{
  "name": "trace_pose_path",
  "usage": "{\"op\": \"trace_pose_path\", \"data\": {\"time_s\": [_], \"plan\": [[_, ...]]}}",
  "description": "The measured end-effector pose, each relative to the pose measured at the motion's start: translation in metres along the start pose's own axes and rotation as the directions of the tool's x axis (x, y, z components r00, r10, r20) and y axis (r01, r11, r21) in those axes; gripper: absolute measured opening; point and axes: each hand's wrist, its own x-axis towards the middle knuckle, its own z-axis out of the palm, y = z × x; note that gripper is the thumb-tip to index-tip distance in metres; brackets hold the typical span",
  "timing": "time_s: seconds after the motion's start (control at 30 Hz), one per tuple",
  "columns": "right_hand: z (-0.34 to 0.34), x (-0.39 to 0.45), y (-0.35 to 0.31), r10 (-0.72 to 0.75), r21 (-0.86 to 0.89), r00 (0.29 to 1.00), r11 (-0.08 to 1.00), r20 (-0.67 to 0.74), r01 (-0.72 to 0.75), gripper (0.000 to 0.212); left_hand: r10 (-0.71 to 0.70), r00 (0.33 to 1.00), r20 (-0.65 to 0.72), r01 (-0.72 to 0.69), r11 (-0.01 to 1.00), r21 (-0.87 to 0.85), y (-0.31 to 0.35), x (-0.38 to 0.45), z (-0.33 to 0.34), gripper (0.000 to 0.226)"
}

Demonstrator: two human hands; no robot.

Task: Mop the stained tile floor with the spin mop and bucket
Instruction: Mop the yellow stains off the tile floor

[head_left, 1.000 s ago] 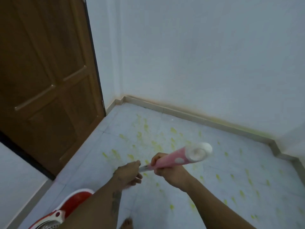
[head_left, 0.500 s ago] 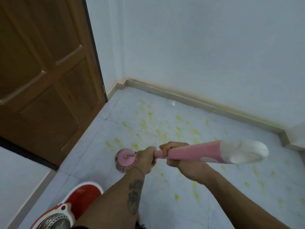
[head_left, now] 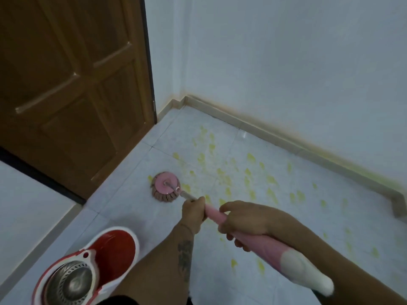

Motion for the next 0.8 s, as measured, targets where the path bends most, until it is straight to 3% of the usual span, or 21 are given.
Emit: {"op": "trace_pose_path", "data": {"time_s": [0.33, 0.63, 0.8], "plan": [[-0.044, -0.036, 0.022, 0.024, -0.071, 0.998, 0.997, 0.060, -0.020, 0.052, -0.077, 0.997, 0.001, 0.077, 0.997, -0.023, -0.019, -0.016, 0.041, 0.014], [-0.006, 0.026, -0.008, -0.039, -0.015, 0.999, 0.999, 0.009, 0.039, 0.041, 0.001, 0.997, -0.078, -0.004, 0.999, -0.034, 0.004, 0.022, -0.007, 0.013], [0.001, 0.063, -0.029, -0.044, 0.098, 0.997, 0.994, -0.066, 0.050, 0.037, 0.034, 0.998, -0.043, -0.031, 0.996, 0.085, 0.044, 0.041, -0.035, 0.017]]}}
